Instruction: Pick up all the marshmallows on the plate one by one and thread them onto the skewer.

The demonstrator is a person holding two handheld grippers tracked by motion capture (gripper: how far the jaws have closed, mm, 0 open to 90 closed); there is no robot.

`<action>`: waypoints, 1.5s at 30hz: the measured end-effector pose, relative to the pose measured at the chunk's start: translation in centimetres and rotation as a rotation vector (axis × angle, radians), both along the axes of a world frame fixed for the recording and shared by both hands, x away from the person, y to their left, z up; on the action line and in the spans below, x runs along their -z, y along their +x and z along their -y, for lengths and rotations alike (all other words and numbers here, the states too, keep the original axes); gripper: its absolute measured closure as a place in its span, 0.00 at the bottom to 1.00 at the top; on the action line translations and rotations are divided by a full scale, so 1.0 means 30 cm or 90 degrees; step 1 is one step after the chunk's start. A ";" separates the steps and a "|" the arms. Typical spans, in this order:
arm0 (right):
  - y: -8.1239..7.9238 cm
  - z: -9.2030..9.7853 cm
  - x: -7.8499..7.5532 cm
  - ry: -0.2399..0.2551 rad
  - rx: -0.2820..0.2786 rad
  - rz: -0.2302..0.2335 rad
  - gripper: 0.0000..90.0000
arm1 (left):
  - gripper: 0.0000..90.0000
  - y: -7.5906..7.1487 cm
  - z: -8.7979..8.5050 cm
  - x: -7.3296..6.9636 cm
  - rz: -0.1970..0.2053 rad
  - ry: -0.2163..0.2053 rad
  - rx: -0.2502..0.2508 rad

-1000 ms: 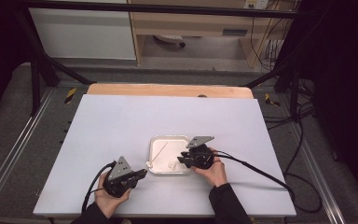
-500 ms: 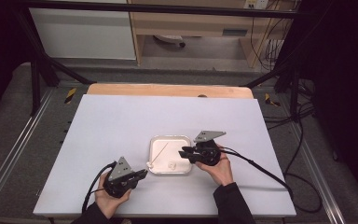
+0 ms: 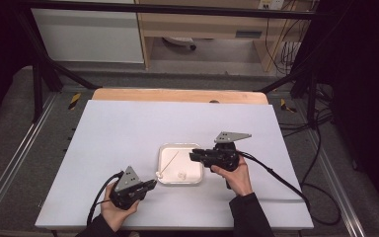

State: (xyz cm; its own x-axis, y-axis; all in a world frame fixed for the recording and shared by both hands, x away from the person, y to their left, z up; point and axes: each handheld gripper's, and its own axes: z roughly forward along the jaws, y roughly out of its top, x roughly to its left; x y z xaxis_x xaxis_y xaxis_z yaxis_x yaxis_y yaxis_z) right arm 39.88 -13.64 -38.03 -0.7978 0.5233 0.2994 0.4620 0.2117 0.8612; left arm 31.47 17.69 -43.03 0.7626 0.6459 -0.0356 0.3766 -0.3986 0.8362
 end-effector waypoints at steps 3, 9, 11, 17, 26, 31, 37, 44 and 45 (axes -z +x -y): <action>0.002 0.002 -0.013 0.008 0.000 0.003 0.83 | 0.98 0.000 0.000 0.000 0.000 0.000 0.001; 0.009 -0.005 -0.029 0.023 -0.001 0.001 0.83 | 0.98 -0.001 0.000 0.000 -0.001 0.000 0.001; 0.011 -0.010 -0.032 0.025 -0.002 0.001 0.83 | 0.98 -0.001 0.000 -0.001 0.000 0.000 0.001; 0.023 -0.023 -0.043 0.053 -0.010 -0.009 0.83 | 0.98 -0.002 -0.001 -0.003 0.002 -0.003 0.002; 0.047 -0.057 -0.040 0.080 -0.031 -0.029 0.83 | 0.98 -0.006 0.002 -0.006 0.005 -0.007 0.007; 0.054 -0.064 -0.032 0.089 -0.035 -0.040 0.83 | 0.98 -0.008 0.002 -0.007 0.007 -0.007 0.008; 0.059 -0.071 -0.021 0.093 -0.046 -0.050 0.83 | 0.98 -0.009 0.004 -0.006 0.009 -0.006 0.010; 0.058 -0.081 -0.008 0.094 -0.064 -0.062 0.84 | 0.98 -0.010 0.009 -0.003 0.009 0.006 0.015; 0.057 -0.082 -0.006 0.093 -0.066 -0.063 0.84 | 0.98 -0.009 0.010 -0.001 0.009 0.008 0.016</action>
